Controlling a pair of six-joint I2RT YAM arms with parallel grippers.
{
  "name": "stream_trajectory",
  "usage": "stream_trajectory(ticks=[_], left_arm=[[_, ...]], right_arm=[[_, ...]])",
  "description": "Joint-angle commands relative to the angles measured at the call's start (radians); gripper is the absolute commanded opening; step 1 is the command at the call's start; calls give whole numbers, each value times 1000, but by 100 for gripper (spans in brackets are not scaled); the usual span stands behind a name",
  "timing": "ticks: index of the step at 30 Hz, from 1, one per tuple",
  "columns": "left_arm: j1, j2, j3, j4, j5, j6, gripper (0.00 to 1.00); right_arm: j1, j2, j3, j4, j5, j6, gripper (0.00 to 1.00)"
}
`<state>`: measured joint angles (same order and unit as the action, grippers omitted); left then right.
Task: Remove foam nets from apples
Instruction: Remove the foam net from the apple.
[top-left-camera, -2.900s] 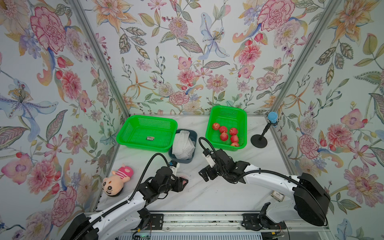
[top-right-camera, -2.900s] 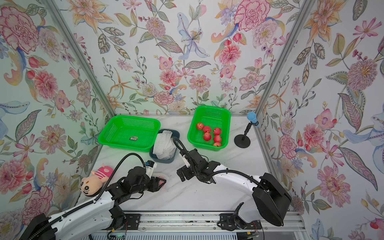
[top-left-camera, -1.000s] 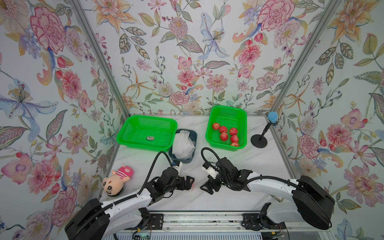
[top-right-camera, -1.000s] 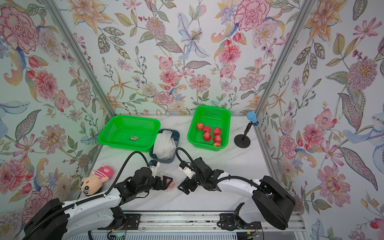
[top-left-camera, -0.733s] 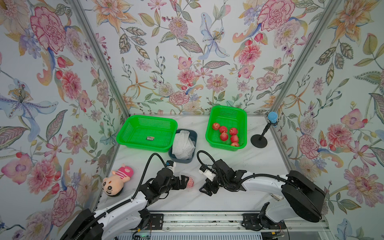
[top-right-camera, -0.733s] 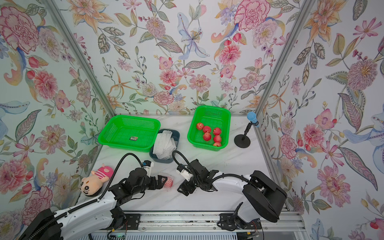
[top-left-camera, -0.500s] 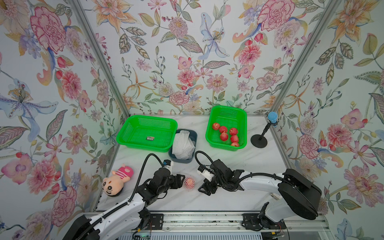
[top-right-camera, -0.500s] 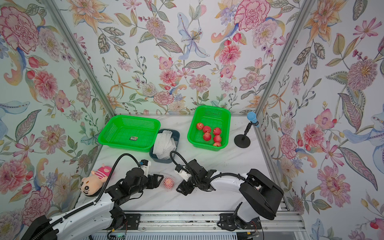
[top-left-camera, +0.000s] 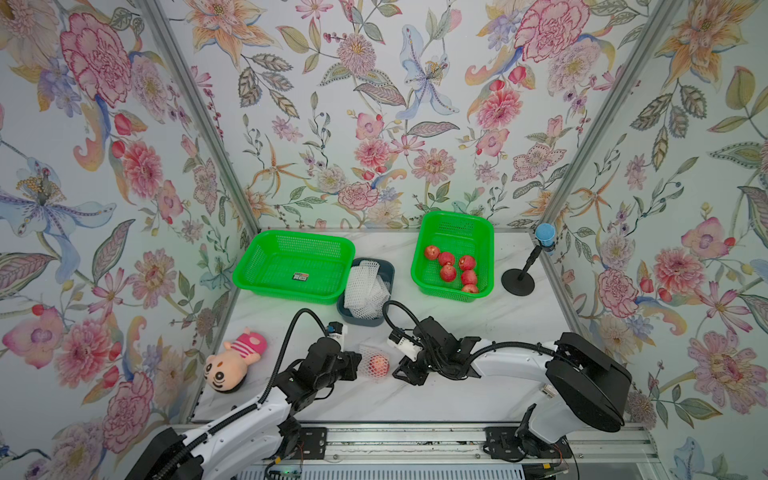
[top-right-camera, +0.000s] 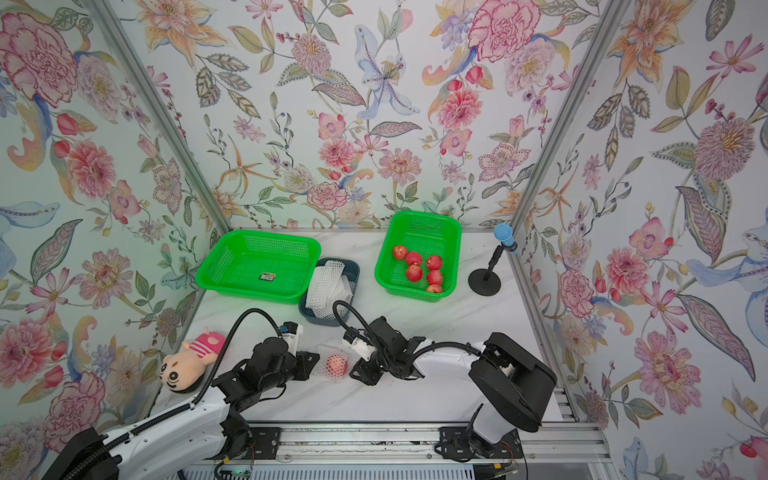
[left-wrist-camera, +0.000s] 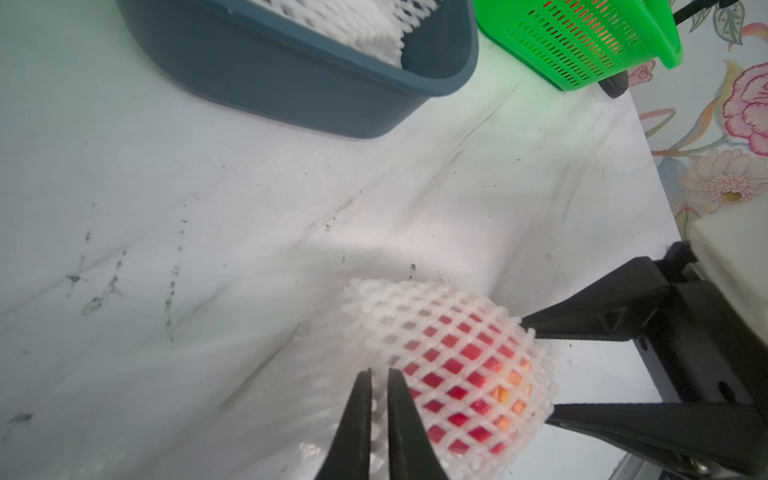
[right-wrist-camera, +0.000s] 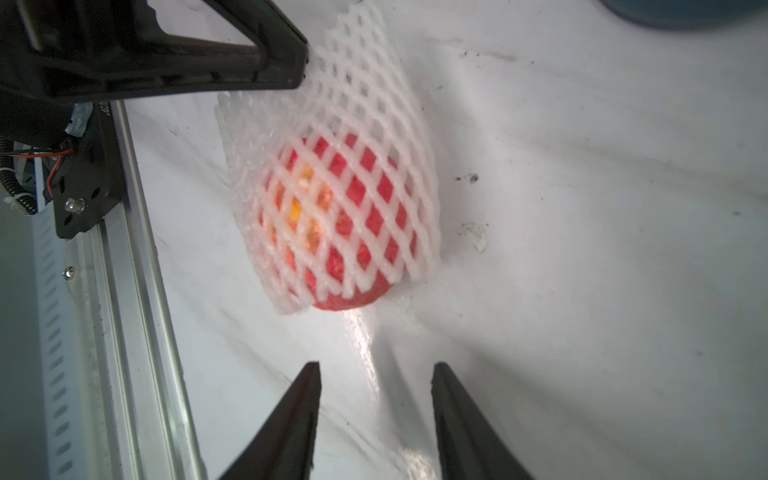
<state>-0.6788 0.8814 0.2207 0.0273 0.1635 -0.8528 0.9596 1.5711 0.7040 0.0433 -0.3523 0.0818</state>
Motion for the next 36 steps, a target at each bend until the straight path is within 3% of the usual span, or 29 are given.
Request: stream_trajectory(ticks=[1, 16, 36], left_arm=[[8, 34, -16, -2, -14, 4, 9], [9, 102, -32, 53, -3, 9, 8], [9, 117, -66, 71, -2, 1, 9]], right_arm=[[15, 20, 35, 15, -10, -17, 43], [41, 64, 104, 8, 94, -48, 48], [130, 134, 233, -53, 109, -156, 62]])
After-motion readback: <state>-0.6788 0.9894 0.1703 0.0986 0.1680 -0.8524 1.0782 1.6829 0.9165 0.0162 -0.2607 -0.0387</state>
